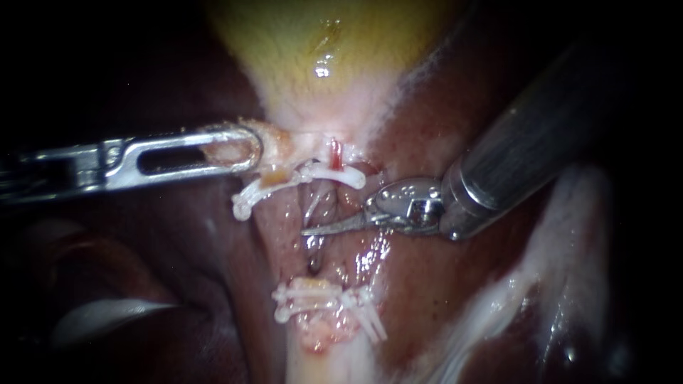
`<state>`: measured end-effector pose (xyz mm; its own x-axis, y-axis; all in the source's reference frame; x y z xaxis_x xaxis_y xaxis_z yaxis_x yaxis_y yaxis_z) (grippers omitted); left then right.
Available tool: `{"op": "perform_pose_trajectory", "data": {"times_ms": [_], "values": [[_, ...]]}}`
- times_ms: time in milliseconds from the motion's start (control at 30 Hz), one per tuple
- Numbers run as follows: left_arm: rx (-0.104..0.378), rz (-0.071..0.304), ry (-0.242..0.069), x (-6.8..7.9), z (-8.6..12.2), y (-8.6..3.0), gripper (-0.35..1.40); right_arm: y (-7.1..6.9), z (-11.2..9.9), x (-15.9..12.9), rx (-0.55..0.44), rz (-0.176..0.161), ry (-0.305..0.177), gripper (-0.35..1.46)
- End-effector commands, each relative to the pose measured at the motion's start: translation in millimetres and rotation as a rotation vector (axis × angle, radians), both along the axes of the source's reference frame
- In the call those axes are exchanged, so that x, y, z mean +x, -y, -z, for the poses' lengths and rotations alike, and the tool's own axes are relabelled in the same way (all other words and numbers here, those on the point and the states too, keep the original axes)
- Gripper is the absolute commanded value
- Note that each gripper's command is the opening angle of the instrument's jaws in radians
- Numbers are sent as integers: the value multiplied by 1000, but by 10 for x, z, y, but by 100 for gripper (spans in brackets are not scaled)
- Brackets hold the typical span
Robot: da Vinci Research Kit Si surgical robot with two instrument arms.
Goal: Go back from the cut right tube
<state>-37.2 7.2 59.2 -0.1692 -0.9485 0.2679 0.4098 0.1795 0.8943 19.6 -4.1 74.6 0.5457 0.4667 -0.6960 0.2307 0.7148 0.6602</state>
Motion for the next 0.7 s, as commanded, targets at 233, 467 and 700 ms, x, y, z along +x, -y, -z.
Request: {"op": "perform_pose_trajectory", "data": {"times_ms": [233, 467, 700], "values": [[0, -1, 1, 1, -2, -1, -35, 4, 4, -1, 20, 13, 1, -35], [-1, -1, 1, 1, -2, 0, -35, 5, 6, -2, 33, 16, 16, -35], [-1, -1, 1, 1, -2, 0, -35, 11, 12, -5, 29, 4, 21, 26]]}}
